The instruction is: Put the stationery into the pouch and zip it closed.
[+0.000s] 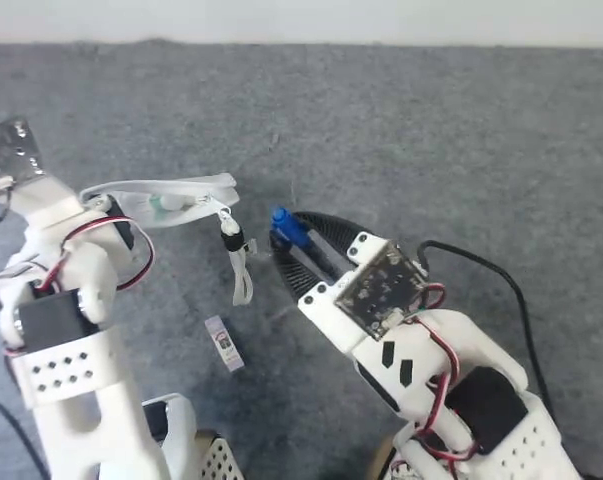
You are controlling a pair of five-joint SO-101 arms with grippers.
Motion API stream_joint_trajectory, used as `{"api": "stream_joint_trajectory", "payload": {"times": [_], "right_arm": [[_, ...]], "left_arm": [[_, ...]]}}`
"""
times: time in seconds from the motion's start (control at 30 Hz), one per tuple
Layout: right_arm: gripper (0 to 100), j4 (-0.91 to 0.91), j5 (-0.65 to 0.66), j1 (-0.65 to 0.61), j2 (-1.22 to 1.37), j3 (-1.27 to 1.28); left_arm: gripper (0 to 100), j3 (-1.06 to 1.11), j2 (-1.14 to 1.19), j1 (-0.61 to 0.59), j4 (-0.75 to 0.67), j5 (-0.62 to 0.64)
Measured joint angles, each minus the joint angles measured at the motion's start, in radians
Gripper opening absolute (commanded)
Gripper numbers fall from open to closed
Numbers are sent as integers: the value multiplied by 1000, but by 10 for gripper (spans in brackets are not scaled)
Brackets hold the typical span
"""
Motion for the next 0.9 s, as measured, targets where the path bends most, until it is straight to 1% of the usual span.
{"api": "stream_joint_trajectory", "payload": {"times": [0.1, 0.37, 0.57, 0.73, 0.9], "right_arm": [[7, -54, -41, -17, 0, 0], [7, -155, -58, -25, 0, 0], [7, -180, -58, -20, -9, 0], [7, -183, -58, -21, -109, 0], [7, -256, -58, -25, -158, 0]], "left_arm": [[10, 0, 0, 0, 0, 0], [10, 0, 0, 5, 0, 0], [11, -2, -2, 92, 0, 0], [11, -25, 0, 178, 0, -2], [11, -68, 9, 261, 38, -20]]}}
